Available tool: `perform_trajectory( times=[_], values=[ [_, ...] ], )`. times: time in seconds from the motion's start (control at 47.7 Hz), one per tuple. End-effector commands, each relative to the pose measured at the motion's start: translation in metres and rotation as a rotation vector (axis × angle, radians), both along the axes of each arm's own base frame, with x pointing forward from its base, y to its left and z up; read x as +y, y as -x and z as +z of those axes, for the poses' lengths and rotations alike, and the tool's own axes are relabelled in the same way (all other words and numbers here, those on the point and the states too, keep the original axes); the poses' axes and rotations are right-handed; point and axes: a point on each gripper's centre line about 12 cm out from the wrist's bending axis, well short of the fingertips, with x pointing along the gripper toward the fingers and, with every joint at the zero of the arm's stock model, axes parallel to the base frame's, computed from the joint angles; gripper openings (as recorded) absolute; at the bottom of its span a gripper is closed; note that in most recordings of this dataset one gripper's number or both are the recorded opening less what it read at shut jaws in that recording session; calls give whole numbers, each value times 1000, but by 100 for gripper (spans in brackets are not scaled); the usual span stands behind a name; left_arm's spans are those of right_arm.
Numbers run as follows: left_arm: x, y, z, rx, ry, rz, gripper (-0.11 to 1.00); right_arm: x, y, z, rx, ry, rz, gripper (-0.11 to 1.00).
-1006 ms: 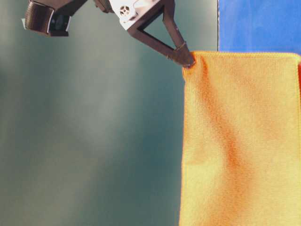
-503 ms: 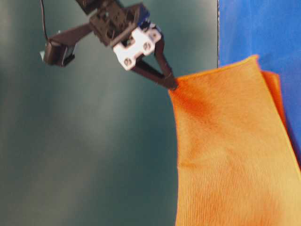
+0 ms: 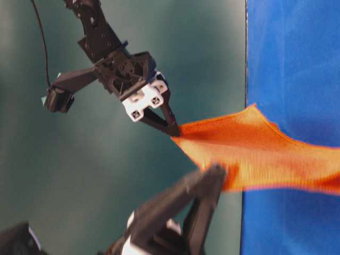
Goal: Fold the orange towel.
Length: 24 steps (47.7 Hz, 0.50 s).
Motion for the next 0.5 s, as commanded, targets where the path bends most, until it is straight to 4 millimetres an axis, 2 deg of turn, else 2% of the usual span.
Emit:
perform_trajectory(
  times=[0.0, 0.147, 0.251, 0.482],
  values=[
    [-12, -11, 14, -49, -9, -36, 2, -9, -1, 18, -38, 27, -12, 3],
    [-14, -20, 18, -65, -13, -40, 2, -10, 4, 15, -30, 25, -19, 3],
    [-16, -31, 19, -79, -14, -41, 2, -12, 17, 12, -22, 21, -35, 3],
    [-24, -79, 21, -120, -16, -45, 2, -5, 54, 8, -4, 5, -67, 3]
  ],
)
